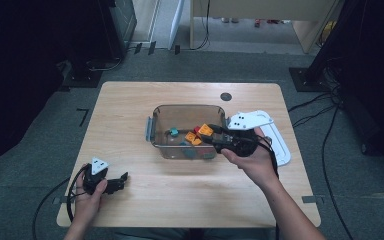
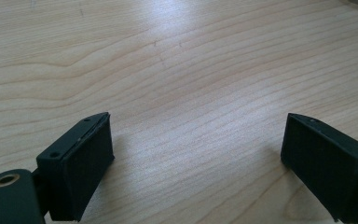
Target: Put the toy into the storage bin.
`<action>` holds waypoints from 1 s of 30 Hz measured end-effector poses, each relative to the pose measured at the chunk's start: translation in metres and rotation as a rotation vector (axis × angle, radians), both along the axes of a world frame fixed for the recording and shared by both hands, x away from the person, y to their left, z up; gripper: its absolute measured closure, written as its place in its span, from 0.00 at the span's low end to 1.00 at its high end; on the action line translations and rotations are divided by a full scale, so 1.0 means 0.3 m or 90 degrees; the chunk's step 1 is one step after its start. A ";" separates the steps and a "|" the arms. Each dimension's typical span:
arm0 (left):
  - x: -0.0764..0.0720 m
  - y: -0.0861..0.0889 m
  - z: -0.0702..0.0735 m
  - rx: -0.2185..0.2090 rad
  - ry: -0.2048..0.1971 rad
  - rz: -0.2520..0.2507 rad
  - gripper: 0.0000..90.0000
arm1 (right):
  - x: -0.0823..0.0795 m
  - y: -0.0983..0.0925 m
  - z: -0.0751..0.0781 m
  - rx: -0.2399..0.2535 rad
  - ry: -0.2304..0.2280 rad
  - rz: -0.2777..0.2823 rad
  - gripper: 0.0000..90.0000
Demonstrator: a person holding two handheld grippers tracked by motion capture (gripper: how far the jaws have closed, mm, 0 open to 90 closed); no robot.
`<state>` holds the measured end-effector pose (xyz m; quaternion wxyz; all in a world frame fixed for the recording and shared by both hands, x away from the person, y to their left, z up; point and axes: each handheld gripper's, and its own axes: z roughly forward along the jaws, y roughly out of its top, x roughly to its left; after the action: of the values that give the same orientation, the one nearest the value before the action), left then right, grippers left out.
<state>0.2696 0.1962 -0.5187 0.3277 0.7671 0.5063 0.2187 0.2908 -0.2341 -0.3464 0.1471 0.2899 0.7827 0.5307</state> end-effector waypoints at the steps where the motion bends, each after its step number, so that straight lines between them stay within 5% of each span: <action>1: 0.000 0.000 0.000 0.000 0.000 0.000 0.10 | 0.009 0.001 0.004 0.000 0.001 -0.003 0.67; 18: 0.002 0.000 0.000 0.000 -0.001 -0.005 0.10 | 0.176 0.044 -0.002 -0.015 0.035 -0.046 0.67; 30: 0.002 0.000 0.000 0.000 0.000 -0.005 0.10 | 0.260 0.090 -0.043 -0.052 0.075 -0.038 0.67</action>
<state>0.2701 0.1961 -0.5188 0.3286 0.7691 0.5031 0.2177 0.3687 -0.2071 -0.3592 0.1282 0.3374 0.8020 0.4759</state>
